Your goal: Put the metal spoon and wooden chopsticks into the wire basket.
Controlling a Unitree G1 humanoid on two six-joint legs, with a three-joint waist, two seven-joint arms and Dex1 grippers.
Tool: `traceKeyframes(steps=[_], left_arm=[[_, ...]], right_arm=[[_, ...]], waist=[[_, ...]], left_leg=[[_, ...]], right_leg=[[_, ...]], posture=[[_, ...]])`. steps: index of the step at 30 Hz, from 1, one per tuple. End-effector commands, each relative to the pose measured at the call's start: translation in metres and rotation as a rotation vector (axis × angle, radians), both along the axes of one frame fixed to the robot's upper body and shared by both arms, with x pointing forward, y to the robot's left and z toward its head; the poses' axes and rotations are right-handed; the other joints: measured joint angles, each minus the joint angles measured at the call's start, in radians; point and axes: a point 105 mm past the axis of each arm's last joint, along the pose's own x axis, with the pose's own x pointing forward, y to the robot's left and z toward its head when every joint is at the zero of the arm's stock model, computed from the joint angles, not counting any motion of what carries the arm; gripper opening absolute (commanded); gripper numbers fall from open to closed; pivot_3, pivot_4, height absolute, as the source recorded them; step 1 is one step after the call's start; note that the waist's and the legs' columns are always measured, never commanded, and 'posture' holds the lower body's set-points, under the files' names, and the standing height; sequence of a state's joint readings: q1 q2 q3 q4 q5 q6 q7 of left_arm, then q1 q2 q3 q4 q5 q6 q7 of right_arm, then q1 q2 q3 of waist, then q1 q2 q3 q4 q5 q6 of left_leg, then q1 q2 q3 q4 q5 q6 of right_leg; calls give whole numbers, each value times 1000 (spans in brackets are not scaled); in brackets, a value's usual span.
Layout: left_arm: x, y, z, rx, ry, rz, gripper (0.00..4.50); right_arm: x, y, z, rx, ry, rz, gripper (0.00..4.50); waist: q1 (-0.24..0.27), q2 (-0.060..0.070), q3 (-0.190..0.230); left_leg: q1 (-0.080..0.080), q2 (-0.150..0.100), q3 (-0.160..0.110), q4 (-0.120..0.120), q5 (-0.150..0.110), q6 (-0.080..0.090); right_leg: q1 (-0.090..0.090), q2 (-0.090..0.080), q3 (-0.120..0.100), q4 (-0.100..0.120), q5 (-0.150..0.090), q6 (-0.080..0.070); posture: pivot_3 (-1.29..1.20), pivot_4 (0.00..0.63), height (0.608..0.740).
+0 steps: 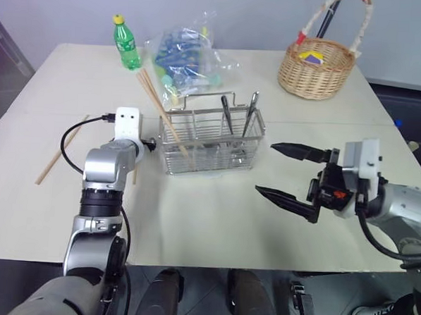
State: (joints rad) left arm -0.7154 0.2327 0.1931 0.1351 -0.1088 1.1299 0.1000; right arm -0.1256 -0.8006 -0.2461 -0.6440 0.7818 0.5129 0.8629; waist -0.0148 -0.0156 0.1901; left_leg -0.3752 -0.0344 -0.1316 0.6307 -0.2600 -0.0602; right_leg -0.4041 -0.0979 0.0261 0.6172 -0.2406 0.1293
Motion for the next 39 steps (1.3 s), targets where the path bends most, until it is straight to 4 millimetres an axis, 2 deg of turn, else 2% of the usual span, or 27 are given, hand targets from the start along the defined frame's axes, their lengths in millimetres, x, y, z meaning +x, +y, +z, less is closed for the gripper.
traceKeyframes(steps=[1,9,19,22,24,29,30,39], left_arm=[[-8,18,-4,-1,53,90,4500],[-10,31,2,-5,71,147,4500],[-12,41,-5,-24,93,194,4500],[-12,42,-6,-34,90,198,3655],[-11,43,-6,-41,80,203,2816],[-10,45,-6,-37,73,205,324],[-10,45,-6,-36,71,205,24],[-10,59,0,23,50,251,24]], right_arm=[[-3,-1,8,2,-40,7,4451],[-4,-4,13,3,-30,18,4451],[-10,-6,16,-9,-27,29,4451],[-10,-10,16,-22,-25,22,4500],[-11,-10,17,-24,-26,20,4500],[-11,-10,17,-19,-28,10,4500],[-12,-10,16,-18,-26,9,4500],[-9,-10,14,-16,-26,-3,4500]], waist=[[-1,0,0],[-1,0,0],[0,0,0],[-2,0,0],[-3,0,0],[-1,0,0],[0,0,0],[-3,0,0]], left_leg=[[0,0,0,0,0,0],[0,0,0,0,0,0],[0,0,0,0,0,0],[0,0,0,0,0,0],[1,0,0,0,0,0],[0,0,0,0,0,0],[0,0,0,0,0,0],[1,0,0,0,0,0]], right_leg=[[0,0,0,0,0,0],[0,0,0,0,0,0],[0,0,0,1,0,0],[0,0,0,1,0,0],[0,0,0,1,0,0],[0,0,0,1,0,0],[0,0,0,1,0,0],[0,0,0,1,0,0]], posture=[[0,150,740],[0,150,740],[0,150,740],[0,150,740],[0,150,740],[0,150,740],[0,150,740],[0,150,740]])
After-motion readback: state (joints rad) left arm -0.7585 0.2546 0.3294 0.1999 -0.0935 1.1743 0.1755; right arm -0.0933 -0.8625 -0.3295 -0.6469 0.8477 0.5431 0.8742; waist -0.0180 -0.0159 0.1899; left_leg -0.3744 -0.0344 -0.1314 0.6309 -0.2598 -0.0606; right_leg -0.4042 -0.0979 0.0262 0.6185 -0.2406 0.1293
